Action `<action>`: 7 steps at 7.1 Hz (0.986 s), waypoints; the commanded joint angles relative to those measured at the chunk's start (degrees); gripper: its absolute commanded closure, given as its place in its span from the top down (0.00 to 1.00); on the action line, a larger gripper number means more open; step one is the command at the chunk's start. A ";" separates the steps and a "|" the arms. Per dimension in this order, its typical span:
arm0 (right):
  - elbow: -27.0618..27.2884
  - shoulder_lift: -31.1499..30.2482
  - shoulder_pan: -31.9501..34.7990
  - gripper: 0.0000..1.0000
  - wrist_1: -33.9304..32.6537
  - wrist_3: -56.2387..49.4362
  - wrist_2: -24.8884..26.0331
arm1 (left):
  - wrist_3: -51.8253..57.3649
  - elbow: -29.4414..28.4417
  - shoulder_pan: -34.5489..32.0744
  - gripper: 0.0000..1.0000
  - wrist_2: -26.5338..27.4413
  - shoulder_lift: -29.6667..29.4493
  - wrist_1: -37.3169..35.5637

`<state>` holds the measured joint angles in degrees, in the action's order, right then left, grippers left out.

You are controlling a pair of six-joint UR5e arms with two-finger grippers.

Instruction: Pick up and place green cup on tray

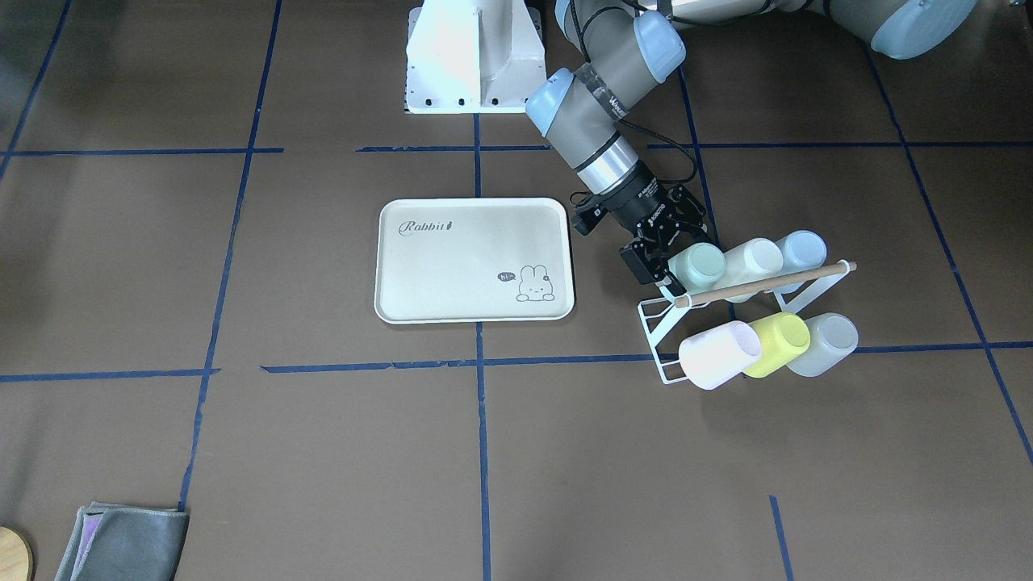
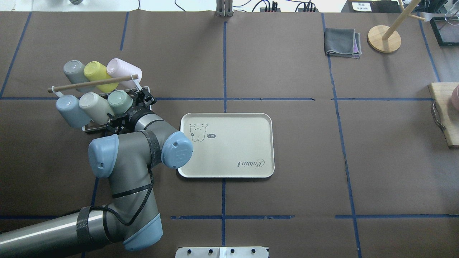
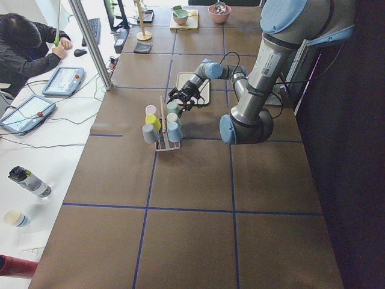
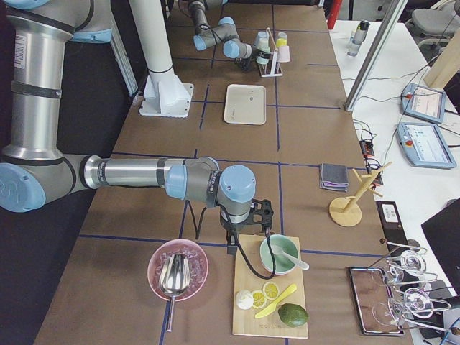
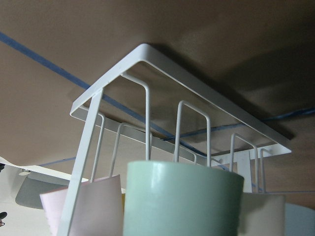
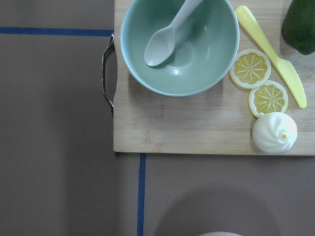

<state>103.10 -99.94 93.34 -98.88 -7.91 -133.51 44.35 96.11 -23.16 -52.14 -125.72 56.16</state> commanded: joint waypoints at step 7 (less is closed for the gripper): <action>0.09 -0.16 0.00 1.00 0.00 -0.27 0.00 | -0.58 -2.24 0.13 0.99 0.20 3.11 6.60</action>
<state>103.18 -100.05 93.34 -98.88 -8.05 -133.51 43.77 93.90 -23.07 -51.87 -122.52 62.62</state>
